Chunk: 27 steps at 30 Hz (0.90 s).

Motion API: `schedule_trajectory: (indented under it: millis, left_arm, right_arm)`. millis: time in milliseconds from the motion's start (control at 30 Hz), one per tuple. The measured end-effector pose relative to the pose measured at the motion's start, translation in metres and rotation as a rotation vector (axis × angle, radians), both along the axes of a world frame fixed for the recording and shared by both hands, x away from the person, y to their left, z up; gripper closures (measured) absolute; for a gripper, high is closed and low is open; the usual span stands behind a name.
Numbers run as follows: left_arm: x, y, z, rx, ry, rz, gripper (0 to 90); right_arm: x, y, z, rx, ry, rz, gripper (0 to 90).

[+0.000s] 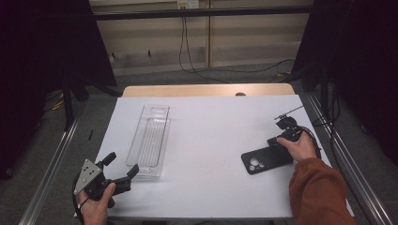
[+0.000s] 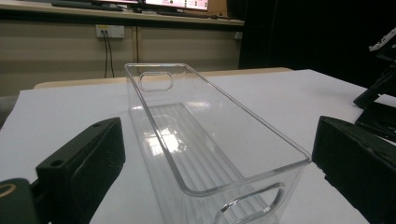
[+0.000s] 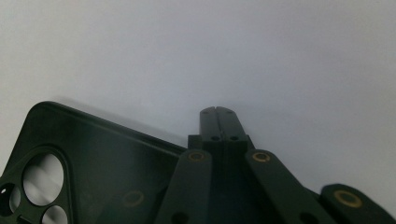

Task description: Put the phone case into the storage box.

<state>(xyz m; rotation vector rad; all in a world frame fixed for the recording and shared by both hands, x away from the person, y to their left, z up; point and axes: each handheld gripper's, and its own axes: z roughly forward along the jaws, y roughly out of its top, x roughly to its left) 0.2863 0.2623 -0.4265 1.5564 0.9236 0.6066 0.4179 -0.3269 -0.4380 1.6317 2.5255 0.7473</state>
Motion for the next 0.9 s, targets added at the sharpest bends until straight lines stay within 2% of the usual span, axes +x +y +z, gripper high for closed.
schedule_trajectory:
  millis: [667,900]
  left_arm:
    - [-0.0008,0.0013,0.0011,-0.008,-0.003,0.000,2.7]
    - [-0.0003,-0.0001,0.0006,-0.008,0.000,0.001,2.7]
  right_arm:
    - [-0.0007,-0.0003,-0.0002,0.000,0.001,0.002,90.0]
    - [-0.0045,0.0014,0.0012,-0.029,-0.008,0.014,90.0]
